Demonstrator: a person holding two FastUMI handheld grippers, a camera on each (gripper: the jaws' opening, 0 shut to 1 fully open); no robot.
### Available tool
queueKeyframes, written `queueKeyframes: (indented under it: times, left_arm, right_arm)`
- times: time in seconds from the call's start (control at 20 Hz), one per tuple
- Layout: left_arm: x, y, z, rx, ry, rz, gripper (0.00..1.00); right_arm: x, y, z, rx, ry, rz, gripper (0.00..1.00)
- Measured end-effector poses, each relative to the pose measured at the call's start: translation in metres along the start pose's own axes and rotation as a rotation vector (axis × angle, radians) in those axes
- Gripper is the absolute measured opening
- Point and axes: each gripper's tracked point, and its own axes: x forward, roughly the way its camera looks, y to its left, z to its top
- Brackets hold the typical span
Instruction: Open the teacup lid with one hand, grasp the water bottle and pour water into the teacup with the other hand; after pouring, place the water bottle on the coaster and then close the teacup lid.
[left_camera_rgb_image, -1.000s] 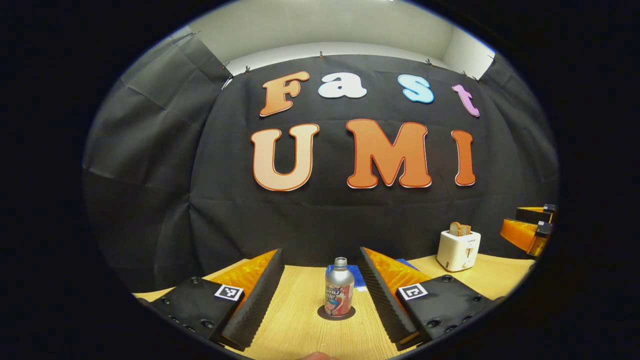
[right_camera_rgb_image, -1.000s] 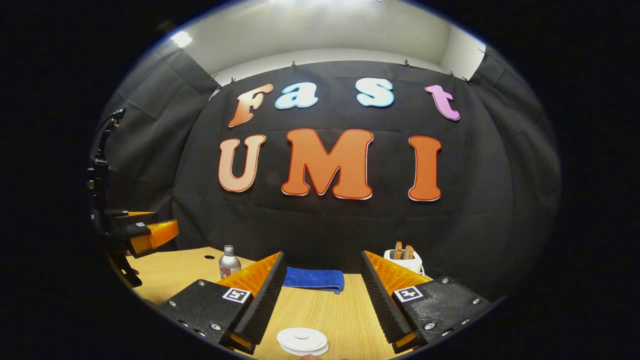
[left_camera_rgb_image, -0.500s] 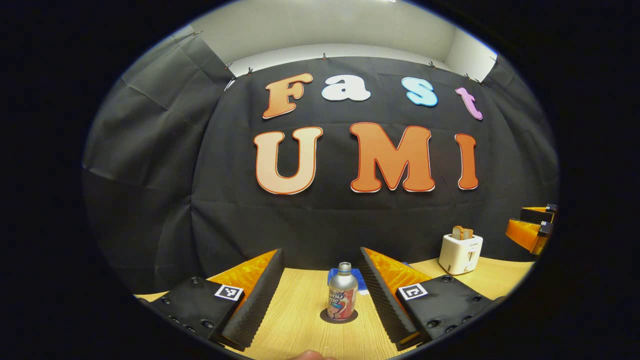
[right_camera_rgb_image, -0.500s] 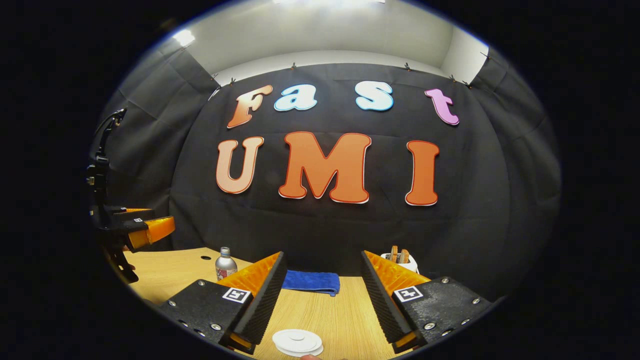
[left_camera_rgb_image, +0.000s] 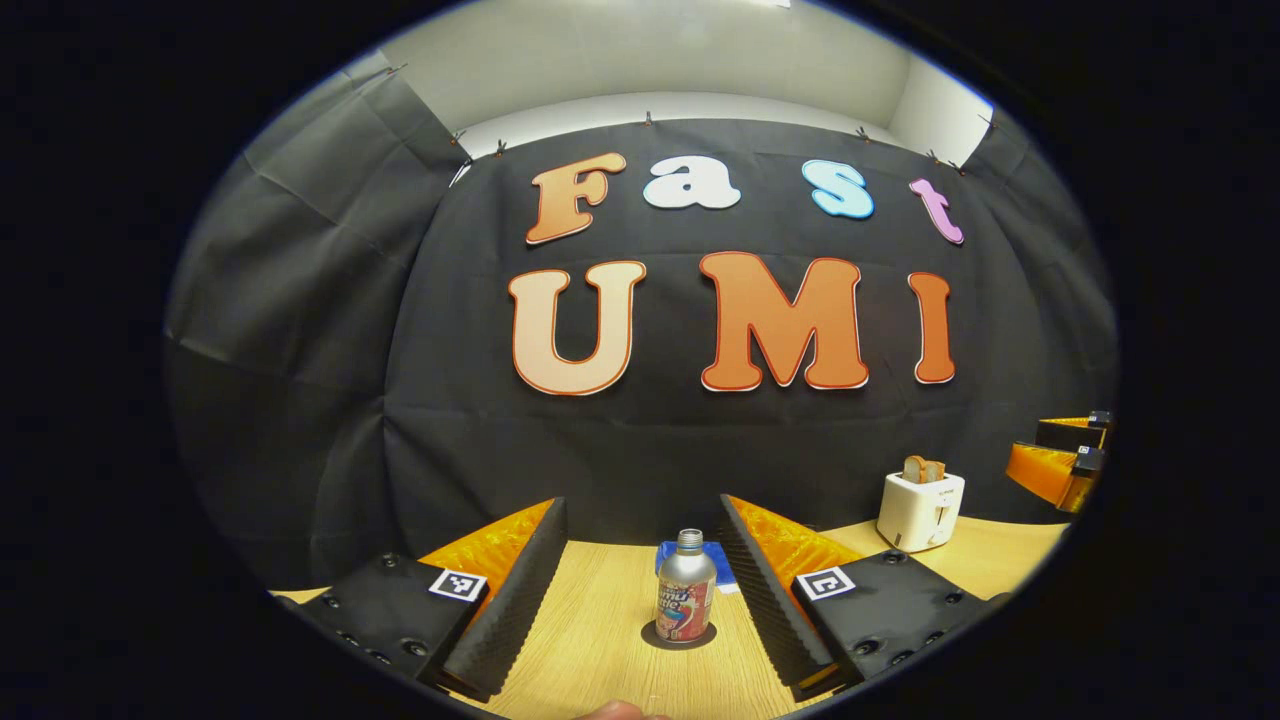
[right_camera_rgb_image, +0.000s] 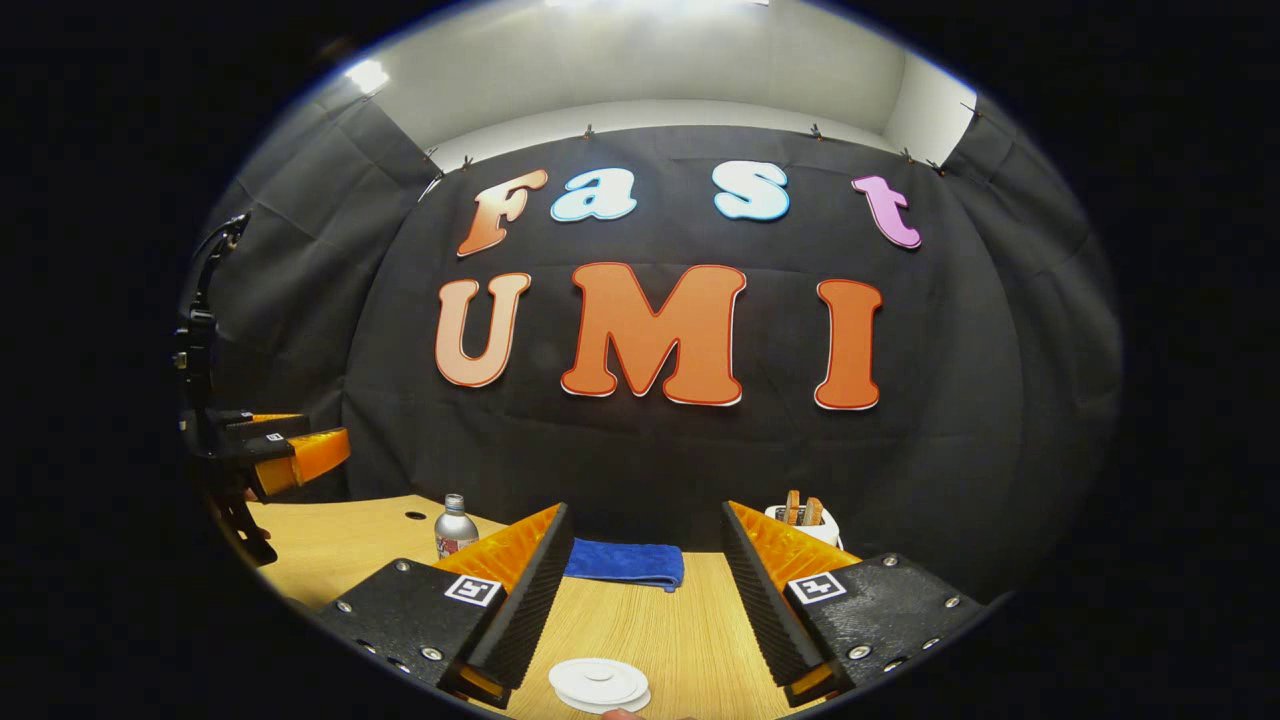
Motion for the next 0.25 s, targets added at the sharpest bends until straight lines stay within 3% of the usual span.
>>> queueKeyframes:
  times: [0.25]
  left_arm:
    - [-0.0007, -0.0056, 0.0096, -0.004, -0.014, -0.013, 0.96]
  right_arm:
    - [0.0008, 0.0002, 0.0036, 0.009, -0.003, 0.007, 0.89]
